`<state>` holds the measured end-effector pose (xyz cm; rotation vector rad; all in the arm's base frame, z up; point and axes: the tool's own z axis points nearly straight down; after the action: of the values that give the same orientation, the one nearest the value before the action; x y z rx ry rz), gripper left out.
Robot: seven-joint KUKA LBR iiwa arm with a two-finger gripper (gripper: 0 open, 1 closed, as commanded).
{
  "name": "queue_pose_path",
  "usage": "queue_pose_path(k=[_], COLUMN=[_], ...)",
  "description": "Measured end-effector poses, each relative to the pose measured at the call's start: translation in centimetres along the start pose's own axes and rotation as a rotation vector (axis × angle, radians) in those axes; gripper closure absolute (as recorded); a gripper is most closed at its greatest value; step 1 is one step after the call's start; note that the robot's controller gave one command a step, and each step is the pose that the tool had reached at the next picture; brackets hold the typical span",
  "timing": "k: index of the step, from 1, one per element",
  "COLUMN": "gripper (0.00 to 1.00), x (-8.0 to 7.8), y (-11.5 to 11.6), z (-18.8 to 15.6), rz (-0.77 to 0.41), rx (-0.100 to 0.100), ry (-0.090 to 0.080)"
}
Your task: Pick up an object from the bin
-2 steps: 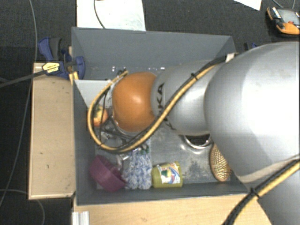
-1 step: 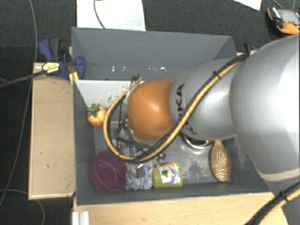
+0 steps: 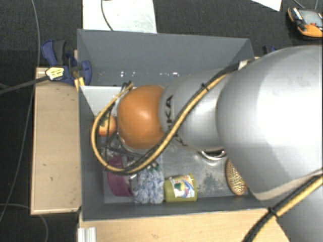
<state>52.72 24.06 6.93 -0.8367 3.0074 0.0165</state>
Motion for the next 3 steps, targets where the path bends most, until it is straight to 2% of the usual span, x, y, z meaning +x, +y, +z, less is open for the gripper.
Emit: queue_pose_path(k=[1,2,3], gripper=[0.0,1.0,0.0], x=[1.0,-4.0,-4.0], y=[-0.7,-3.4,-3.4], z=[-0.5,-7.6,-7.6], rz=[0.007,-0.152,-0.151], rx=[0.002,0.001,0.0], ry=[-0.002,-0.005,-0.005])
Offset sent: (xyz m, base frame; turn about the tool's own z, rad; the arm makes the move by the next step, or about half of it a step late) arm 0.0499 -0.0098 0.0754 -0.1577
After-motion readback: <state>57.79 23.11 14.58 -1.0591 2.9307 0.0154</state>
